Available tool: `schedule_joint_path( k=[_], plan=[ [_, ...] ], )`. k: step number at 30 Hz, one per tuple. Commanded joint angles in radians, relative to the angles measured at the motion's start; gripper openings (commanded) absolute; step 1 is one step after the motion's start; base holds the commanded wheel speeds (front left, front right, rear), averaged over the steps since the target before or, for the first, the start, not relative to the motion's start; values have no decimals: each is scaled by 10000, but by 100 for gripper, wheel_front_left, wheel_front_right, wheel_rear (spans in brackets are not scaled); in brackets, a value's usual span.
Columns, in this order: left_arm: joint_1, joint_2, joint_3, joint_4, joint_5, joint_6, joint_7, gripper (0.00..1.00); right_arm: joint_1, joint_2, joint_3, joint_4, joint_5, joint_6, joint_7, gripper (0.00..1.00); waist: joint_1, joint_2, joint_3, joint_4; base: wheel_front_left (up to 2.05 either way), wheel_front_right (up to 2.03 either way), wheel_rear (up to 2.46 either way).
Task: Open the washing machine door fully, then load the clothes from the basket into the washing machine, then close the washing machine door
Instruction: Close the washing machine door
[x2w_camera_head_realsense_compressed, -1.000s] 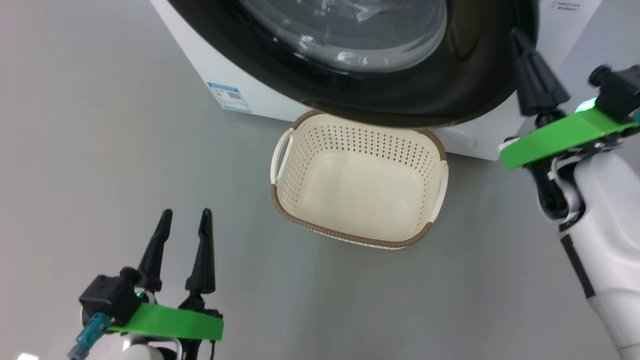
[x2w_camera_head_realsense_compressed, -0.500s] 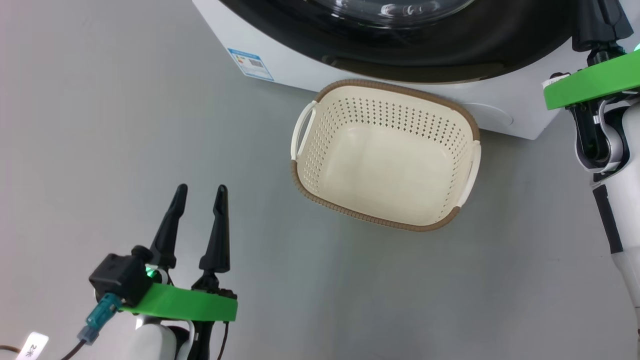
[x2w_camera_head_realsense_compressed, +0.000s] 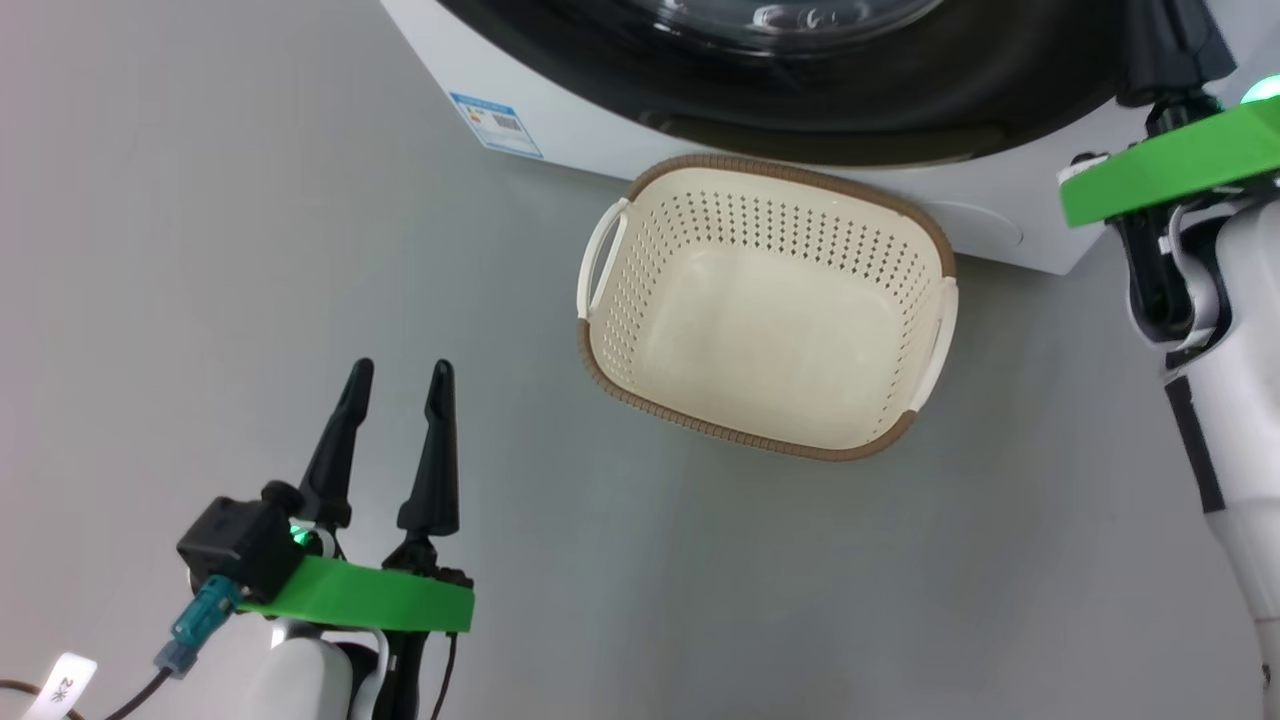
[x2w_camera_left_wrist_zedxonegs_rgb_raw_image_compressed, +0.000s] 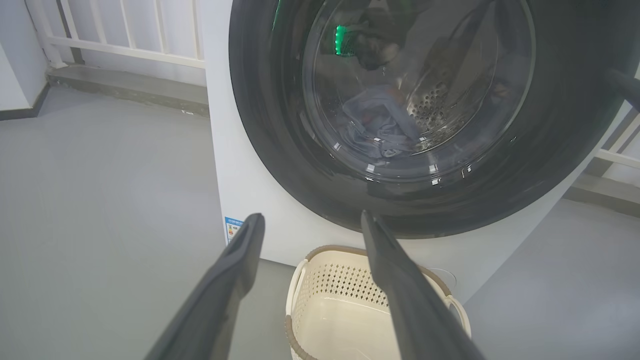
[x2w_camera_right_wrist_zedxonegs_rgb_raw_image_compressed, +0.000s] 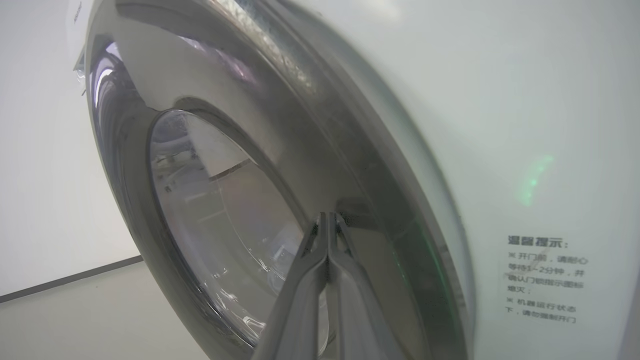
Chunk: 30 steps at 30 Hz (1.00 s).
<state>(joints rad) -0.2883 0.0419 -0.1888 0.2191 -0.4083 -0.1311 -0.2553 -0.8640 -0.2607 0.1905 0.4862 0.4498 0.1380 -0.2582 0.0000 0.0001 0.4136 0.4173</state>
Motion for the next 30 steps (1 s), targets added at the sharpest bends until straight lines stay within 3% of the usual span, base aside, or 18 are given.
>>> schedule_joint_path(
  k=[1, 3, 4, 5, 6, 7, 8, 9, 10, 30],
  plan=[
    [-3, 266, 387, -93, -15, 4, -65, 100, 459, 189, 233, -264, 157, -73, -36, 0, 0, -1, -244, -137, 0, 0, 0],
    [78, 334, 439, -4, 0, 4, -65, 100, 754, 232, 327, -296, 209, -73, -36, 4, 0, -1, -411, -229, 0, 0, 0],
    [125, 372, 469, 44, 9, 4, -65, 100, 917, 258, 363, -318, 235, -73, -36, 15, 0, -1, -506, -281, 0, 0, 0],
    [179, 406, 501, 83, 21, 4, -65, 100, 1081, 284, 392, -338, 261, -73, -36, 36, 0, -1, -600, -338, 0, 0, 0],
    [234, 441, 537, 120, 32, 4, -65, 100, 1249, 312, 405, -359, 285, -73, -36, 48, 0, -1, -701, -397, 0, 0, 0],
    [297, 476, 577, 152, 47, 4, -65, 100, 1423, 350, 385, -377, 304, -73, -36, 71, 0, -1, -804, -461, 0, 0, 0],
    [297, 476, 577, 152, 47, 4, -65, 100, 1423, 350, 385, -377, 304, -73, -36, 71, 0, -1, -804, -461, 0, 0, 0],
    [359, 512, 618, 181, 61, 4, -65, 100, 1599, 392, 380, -404, 316, -73, -36, 93, 0, -1, -906, -527, 0, 0, 0],
    [422, 550, 660, 210, 73, 4, -65, 100, 1776, 430, 389, -436, 328, -73, -36, 100, 0, -1, -1017, -595, 0, 0, 0],
    [1199, 1599, 860, 496, 87, 4, -65, 100, 4571, 761, -193, -809, 301, -73, -36, 100, 0, -1, -2567, -2297, 0, 0, 0]
  ],
)
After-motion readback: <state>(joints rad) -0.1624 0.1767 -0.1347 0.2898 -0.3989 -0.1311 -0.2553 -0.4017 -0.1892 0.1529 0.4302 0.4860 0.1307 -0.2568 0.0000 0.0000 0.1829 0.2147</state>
